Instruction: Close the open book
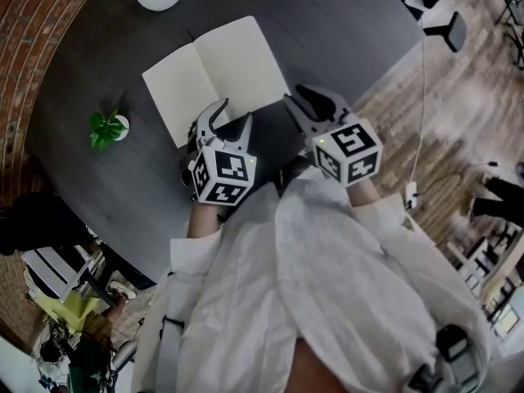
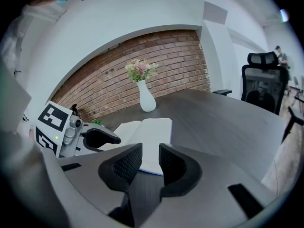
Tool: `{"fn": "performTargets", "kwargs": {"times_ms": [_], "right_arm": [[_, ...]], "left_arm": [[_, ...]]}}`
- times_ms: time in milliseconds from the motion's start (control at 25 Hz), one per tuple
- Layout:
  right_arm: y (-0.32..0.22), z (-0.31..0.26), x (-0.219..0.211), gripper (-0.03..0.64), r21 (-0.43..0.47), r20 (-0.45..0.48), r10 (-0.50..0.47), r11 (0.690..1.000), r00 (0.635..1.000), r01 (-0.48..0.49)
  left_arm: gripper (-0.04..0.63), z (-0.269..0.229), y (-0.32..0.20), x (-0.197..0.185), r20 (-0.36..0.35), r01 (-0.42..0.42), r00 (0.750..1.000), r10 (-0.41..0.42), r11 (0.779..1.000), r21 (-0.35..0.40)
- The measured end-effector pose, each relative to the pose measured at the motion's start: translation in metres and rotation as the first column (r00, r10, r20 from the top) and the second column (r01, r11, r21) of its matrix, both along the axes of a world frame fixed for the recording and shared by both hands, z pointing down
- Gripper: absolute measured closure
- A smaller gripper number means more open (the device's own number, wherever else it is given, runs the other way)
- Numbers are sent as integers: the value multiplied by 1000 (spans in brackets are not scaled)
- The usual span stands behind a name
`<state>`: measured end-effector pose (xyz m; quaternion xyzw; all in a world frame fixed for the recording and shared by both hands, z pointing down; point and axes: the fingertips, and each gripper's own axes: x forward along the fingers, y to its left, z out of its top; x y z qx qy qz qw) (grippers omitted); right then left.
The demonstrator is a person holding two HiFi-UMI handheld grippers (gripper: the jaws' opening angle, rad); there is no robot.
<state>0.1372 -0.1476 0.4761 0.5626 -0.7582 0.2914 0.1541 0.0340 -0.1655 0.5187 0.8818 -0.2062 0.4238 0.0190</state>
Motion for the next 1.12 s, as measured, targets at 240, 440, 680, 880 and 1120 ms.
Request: {"fn": "performTargets", "kwargs": {"times_ms": [240, 440, 680, 880, 1120], "right_arm": [[5, 8, 9, 528, -23, 3, -9, 1000, 1000, 9], [11, 14, 15, 528, -42, 6, -10, 999, 1000, 10], [10, 15, 21, 528, -49, 4, -18, 999, 1000, 18], [9, 17, 21, 528, -55, 5, -27, 998, 1000, 28], [10, 19, 19, 528, -60, 7, -37, 998, 999, 37]], "left_arm": [[363, 12, 2, 3, 75, -28, 997, 27, 999, 19], [353, 20, 2, 5, 114, -47, 993, 43, 998, 33], [349, 26, 2, 13, 144, -68, 988, 61, 996, 49], [347, 28, -1, 17, 165, -92, 983, 77, 992, 83], [344, 25, 0, 20, 191, -170, 971, 140, 974, 151]]}}
